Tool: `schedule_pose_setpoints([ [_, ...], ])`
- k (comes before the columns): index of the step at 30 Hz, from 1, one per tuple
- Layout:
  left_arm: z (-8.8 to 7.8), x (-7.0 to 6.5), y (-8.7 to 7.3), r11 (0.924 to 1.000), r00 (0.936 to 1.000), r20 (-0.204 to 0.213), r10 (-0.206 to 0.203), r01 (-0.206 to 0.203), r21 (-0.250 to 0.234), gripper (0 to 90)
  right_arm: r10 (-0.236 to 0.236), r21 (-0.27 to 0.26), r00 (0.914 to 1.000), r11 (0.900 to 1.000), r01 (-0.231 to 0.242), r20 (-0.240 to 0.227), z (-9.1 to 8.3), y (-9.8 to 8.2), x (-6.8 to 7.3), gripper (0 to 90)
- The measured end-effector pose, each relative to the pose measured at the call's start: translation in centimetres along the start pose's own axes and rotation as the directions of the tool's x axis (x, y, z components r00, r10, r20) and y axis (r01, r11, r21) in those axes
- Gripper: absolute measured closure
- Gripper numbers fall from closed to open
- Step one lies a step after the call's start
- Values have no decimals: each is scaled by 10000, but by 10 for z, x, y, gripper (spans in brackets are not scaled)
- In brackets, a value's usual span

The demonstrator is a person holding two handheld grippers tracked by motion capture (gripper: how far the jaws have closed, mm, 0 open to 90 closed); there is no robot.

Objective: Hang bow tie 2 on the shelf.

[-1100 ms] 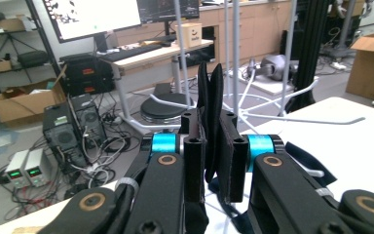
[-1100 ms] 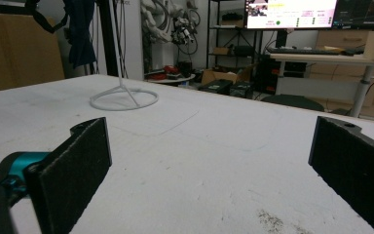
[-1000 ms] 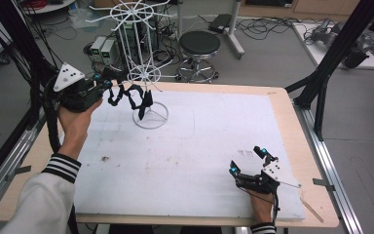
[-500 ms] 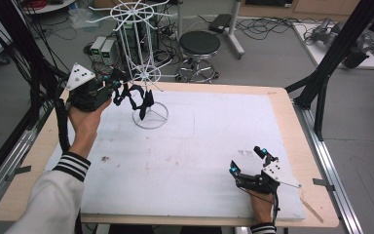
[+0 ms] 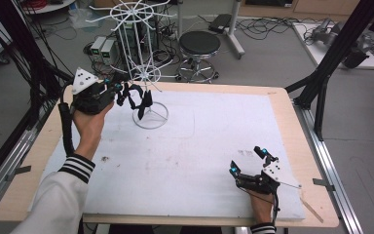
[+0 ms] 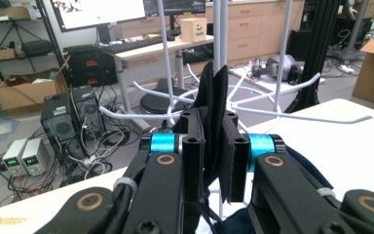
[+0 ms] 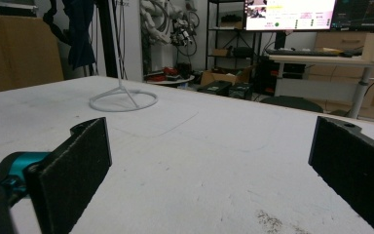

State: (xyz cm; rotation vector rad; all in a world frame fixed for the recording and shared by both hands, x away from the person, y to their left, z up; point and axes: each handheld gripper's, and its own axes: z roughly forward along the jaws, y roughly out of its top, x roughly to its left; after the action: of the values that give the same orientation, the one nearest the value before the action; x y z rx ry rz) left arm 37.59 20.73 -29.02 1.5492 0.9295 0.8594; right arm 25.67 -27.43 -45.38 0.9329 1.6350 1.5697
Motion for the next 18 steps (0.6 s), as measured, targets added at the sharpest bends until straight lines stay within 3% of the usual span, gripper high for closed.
schedule_pose_setpoints([
  [9,-2,-2,-9,9994,9998,168,47,-53,353,772,2,-6,10000,10000,-2,9,0,0,0,11],
  [15,-4,-3,-9,9988,9991,180,390,-394,281,591,50,17,10000,10000,-50,22,0,0,0,11],
  [18,-3,-4,-9,9982,9976,401,571,-577,141,434,45,20,10000,10000,-46,27,0,0,0,11],
])
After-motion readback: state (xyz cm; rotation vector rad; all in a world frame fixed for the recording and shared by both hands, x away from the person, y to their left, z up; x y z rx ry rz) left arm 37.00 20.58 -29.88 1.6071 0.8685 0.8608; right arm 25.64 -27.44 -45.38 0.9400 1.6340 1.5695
